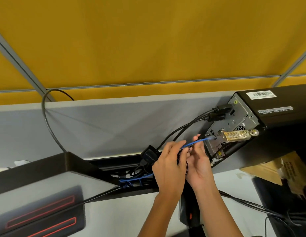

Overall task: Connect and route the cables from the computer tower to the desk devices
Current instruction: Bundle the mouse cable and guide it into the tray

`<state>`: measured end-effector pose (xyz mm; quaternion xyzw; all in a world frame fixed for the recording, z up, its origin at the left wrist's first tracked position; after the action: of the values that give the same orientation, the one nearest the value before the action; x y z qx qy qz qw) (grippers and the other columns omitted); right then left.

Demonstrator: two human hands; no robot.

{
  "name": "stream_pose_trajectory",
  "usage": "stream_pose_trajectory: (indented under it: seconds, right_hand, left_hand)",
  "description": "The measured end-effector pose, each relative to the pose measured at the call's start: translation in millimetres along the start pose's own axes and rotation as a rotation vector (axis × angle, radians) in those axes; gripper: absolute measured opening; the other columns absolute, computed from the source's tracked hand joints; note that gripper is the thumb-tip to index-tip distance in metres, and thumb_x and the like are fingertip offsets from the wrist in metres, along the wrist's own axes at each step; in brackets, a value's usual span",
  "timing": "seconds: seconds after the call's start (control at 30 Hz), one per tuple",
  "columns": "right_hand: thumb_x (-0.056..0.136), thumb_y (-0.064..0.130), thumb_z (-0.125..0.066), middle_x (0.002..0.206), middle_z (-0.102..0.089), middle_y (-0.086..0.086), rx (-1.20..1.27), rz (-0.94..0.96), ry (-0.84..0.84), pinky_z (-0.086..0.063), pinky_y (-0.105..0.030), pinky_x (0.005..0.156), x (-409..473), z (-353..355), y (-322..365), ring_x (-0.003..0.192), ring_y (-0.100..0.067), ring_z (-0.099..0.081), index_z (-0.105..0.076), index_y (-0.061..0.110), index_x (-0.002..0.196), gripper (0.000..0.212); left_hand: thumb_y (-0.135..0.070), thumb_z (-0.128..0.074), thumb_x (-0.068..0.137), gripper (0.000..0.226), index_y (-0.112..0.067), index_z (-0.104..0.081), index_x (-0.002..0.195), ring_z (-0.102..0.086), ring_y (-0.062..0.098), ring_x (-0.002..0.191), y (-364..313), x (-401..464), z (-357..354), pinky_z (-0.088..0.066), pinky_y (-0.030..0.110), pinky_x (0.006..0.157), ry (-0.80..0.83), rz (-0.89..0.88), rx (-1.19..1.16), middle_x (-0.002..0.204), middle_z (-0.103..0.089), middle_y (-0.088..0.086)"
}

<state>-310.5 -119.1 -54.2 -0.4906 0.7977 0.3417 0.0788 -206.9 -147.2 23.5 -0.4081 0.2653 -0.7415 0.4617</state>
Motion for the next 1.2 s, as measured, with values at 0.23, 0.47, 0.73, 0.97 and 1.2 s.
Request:
stream_pose_trajectory:
  seconds: [0.23, 0.47, 0.73, 0.97, 1.2]
  right_hand:
    - [0.093, 0.03, -0.05, 0.094, -0.07, 0.003, 0.047, -0.002, 0.029, -0.058, -0.022, 0.069, -2.0, -1.1, -0.8, 0.084, -0.008, -0.07, -0.061, 0.021, 0.115, 0.026]
    - [0.094, 0.036, -0.052, 0.107, -0.071, -0.001, -0.002, -0.035, -0.03, -0.058, -0.029, 0.077, 0.8, 0.2, -1.4, 0.097, -0.014, -0.07, -0.056, 0.023, 0.132, 0.041]
    - [0.095, 0.049, -0.048, 0.117, -0.068, -0.007, -0.207, -0.08, -0.065, -0.05, -0.036, 0.093, -16.8, -7.9, 2.0, 0.114, -0.022, -0.063, -0.062, 0.018, 0.126, 0.046]
    - [0.104, 0.031, -0.038, 0.126, -0.066, 0.001, -0.574, -0.019, 0.032, -0.031, -0.044, 0.115, -49.3, 9.6, 4.7, 0.127, -0.015, -0.052, -0.059, 0.022, 0.129, 0.034]
    - [0.102, 0.016, -0.043, 0.112, -0.072, -0.003, -0.481, -0.016, -0.022, -0.045, -0.041, 0.105, -51.7, 0.4, 7.4, 0.117, -0.02, -0.061, -0.07, 0.019, 0.106, 0.027]
  left_hand:
    - [-0.047, -0.033, 0.092, 0.043, -0.046, -0.053, 0.13, -0.066, 0.005, 0.082, -12.9, 11.2, -13.5, -0.054, 0.028, 0.058, 0.269, -0.137, 0.149, 0.115, -0.063, -0.022]
    - [-0.037, -0.045, 0.099, 0.038, -0.039, -0.048, 0.136, -0.064, 0.019, 0.101, -24.4, 28.0, -27.7, -0.053, 0.04, 0.08, 0.462, -0.102, 0.205, 0.119, -0.065, -0.008]
    - [-0.037, -0.048, 0.098, 0.026, -0.029, -0.06, 0.12, -0.065, 0.02, 0.088, -25.6, 28.7, -28.1, -0.052, 0.037, 0.072, 0.416, -0.054, 0.161, 0.099, -0.071, -0.002]
    - [-0.039, -0.055, 0.094, 0.028, -0.023, -0.063, 0.116, -0.064, 0.009, 0.085, -19.0, 18.2, -27.4, -0.053, 0.033, 0.071, 0.329, -0.05, 0.058, 0.098, -0.07, -0.008]
    - [-0.036, -0.051, 0.096, 0.046, -0.022, -0.044, 0.139, -0.062, 0.009, 0.101, -12.6, -0.9, -15.4, -0.052, 0.029, 0.079, 0.313, -0.046, 0.047, 0.125, -0.059, -0.006]
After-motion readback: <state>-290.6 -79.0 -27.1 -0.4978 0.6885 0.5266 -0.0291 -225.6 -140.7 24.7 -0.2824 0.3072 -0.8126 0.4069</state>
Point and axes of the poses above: each hand's wrist, its own x-axis towards the middle knuckle, its own z-axis out of the back of the hand, y = z × x, the point moved 7 cm from there along x, towards the middle knuckle
